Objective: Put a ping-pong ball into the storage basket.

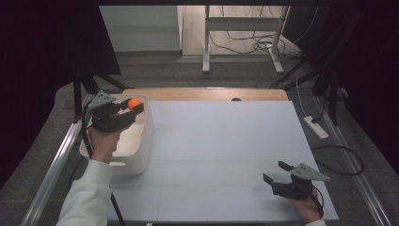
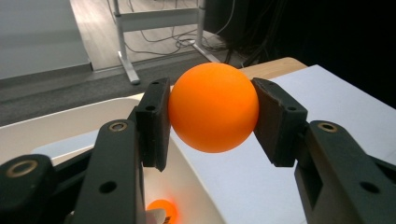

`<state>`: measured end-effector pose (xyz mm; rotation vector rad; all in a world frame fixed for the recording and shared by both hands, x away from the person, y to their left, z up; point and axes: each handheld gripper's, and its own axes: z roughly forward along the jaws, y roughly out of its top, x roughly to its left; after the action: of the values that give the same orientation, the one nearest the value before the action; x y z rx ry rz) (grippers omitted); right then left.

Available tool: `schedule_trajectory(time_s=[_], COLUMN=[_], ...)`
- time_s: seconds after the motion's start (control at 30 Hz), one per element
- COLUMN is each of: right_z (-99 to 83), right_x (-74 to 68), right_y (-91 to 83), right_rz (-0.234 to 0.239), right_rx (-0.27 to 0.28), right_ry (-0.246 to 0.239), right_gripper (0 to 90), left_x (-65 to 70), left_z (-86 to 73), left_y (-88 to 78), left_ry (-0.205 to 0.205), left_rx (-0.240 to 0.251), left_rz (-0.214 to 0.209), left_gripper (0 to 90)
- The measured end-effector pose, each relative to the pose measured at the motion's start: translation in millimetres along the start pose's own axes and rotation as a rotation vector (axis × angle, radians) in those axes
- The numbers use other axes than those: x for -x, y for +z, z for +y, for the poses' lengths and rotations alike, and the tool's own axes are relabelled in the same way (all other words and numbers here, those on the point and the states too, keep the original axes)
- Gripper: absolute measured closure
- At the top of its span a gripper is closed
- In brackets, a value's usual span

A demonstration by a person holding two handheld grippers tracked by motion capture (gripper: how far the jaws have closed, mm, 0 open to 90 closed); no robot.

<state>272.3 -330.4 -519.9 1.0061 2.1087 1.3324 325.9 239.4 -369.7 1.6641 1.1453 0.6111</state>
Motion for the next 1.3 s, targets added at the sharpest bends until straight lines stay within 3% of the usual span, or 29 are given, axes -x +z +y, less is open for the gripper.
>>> schedule_trajectory(time_s=[0.43,0.8,1.3], right_z=[0.0,-0.1,-0.2], right_x=[-0.1,0.1,0.3], right_y=[0.0,0.4,0.4], right_rz=[-0.001,0.0,0.0], right_rx=[-0.001,-0.002,-0.002], right_ry=[0.0,0.002,0.002], right_gripper=[17.2,17.3,17.3], left_x=[-20.9,-28.5,-37.1], left_z=[-4.5,-6.5,-11.0], left_y=[0.4,7.8,28.3], left_ry=[-0.022,-0.028,-0.04], left_rx=[-0.014,-0.052,-0.14], left_rz=[0.079,0.1,0.13], left_gripper=[50.4,50.4,50.2])
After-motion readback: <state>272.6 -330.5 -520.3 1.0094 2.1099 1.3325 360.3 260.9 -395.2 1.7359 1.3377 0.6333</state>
